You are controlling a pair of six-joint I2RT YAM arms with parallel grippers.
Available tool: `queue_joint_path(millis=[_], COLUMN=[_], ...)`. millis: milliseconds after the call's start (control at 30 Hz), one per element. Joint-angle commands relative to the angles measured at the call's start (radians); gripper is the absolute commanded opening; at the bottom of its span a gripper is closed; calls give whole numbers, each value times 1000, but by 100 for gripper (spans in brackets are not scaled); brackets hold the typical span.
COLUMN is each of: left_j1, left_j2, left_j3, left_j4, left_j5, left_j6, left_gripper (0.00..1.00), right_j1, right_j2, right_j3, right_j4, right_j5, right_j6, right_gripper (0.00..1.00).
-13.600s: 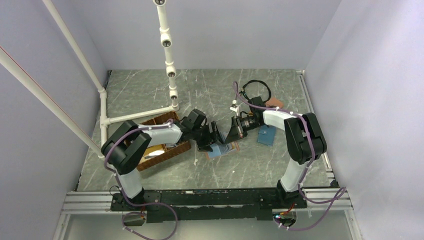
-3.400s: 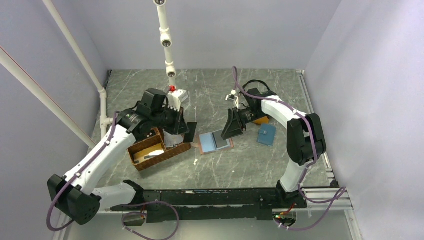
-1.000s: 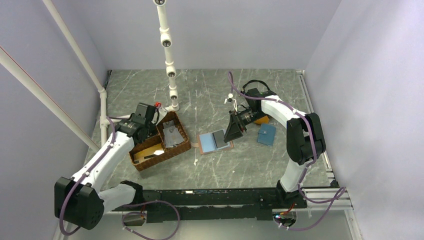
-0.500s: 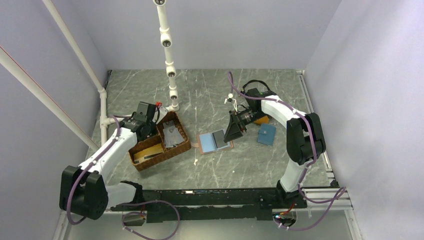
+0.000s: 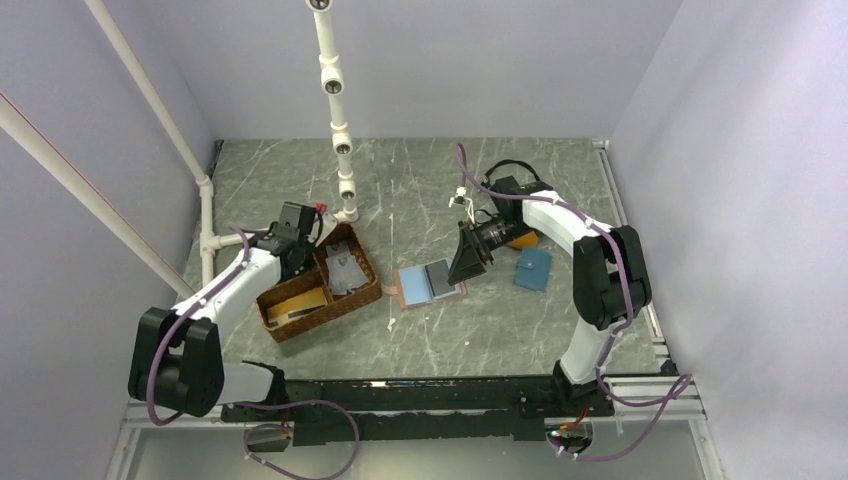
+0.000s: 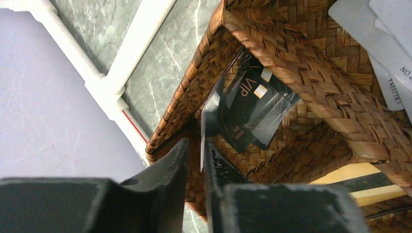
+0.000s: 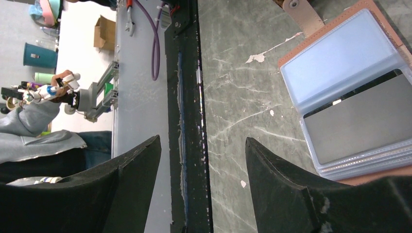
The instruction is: Take the credit cards out of the card holder
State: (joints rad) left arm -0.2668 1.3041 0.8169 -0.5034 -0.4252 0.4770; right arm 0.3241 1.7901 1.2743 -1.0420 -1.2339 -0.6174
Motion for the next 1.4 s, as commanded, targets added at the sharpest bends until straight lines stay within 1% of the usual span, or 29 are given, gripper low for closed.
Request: queue_joint_path(millis=[0, 33, 100, 300, 467, 733, 800, 967, 1000, 1100, 1167, 1267, 1367], left_j1=[6, 6, 6, 6, 6, 6, 6, 6, 6, 6, 6, 6, 6], left_j2=[4, 3, -2, -23, -58, -171, -206, -289, -302, -324, -327, -312, -284], left_j3=[-1, 0, 6, 75, 180, 266, 265, 229, 218, 198, 185, 170, 153], left_j4=[49, 48, 37, -71, -209, -304, -297, -225, -205, -154, -122, -81, -27], left_j5=[-10, -10, -7, 28, 153, 324, 362, 443, 464, 511, 549, 598, 677], left_j6=[7, 3, -6, -92, -234, -466, -567, -759, -787, -869, -901, -963, -1021], left_gripper=[31, 35, 41, 44, 49, 55, 58, 68, 69, 77, 80, 86, 92], right_j1=[2, 1, 2, 2, 3, 3, 2, 4, 4, 5, 6, 7, 7], right_j2=[-9, -9, -8, -7, 2, 17, 21, 28, 28, 28, 29, 28, 23], right_j3=[20, 20, 22, 25, 35, 46, 48, 56, 54, 48, 48, 45, 37], right_j4=[14, 13, 11, 7, -2, -13, -13, -12, -7, 17, 24, 45, 77], right_j5=[-3, -3, -4, -1, -1, -4, -3, 6, 10, 34, 42, 72, 109], right_j6=[-18, -19, -21, -24, -32, -42, -42, -34, -29, -4, 7, 31, 66], right_gripper=[67, 67, 67, 67, 67, 67, 67, 67, 67, 67, 67, 67, 67])
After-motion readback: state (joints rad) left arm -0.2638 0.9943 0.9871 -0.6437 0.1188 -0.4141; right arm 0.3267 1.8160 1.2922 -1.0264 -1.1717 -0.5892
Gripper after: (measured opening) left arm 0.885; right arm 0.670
